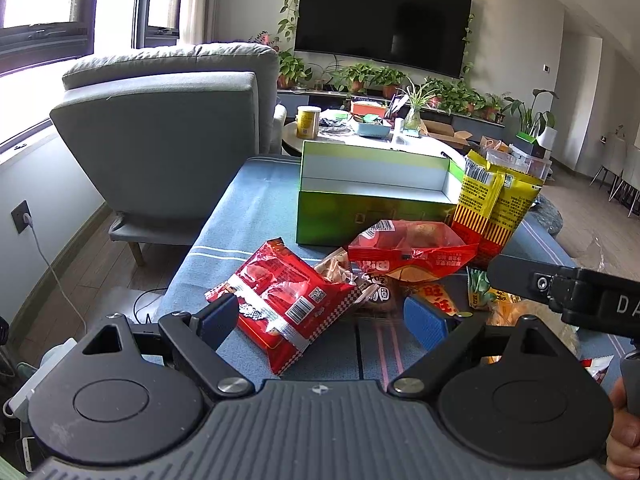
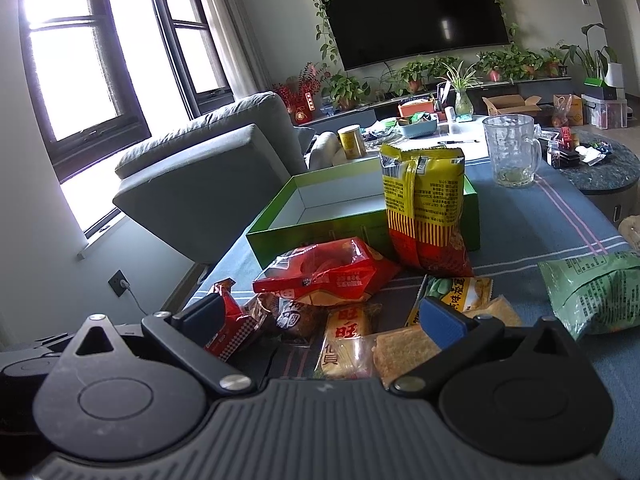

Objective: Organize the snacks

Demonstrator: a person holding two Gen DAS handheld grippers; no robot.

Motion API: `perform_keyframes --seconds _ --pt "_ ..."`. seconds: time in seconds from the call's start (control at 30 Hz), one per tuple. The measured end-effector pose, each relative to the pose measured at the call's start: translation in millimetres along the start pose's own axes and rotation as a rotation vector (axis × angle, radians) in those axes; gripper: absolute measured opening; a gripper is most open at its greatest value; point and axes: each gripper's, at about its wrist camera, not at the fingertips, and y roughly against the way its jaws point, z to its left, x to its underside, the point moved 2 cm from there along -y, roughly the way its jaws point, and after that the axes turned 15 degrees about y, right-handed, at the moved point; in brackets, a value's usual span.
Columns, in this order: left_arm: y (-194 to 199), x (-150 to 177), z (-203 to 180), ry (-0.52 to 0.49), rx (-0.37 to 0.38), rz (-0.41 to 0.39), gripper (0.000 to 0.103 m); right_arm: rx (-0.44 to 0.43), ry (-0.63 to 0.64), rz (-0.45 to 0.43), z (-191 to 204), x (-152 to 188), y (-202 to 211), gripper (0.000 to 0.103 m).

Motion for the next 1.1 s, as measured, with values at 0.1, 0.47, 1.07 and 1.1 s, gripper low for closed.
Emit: perform_keyframes --seconds 0.1,0.47,1.07,1.1 --pt "-0.1 0.0 0.0 0.000 -0.001 0.000 0.089 0.000 0.000 0.001 0.0 0.0 -0.1 0.090" --pt "-2.0 -0.9 -0.7 -0.005 0.001 0.004 0.089 -0.024 -0.025 0.011 -1.5 1.3 -2.8 0.090" --pt "-6.8 3.2 -2.9 -0.015 -0.003 0.022 0.088 -0.028 -0.032 0.031 -7.0 4.3 -6.5 0.090" --pt "-6.9 3.3 -2.9 -0.015 -0.004 0.021 0.088 -0.026 -0.034 0.032 -8.2 4.1 -6.4 0.090"
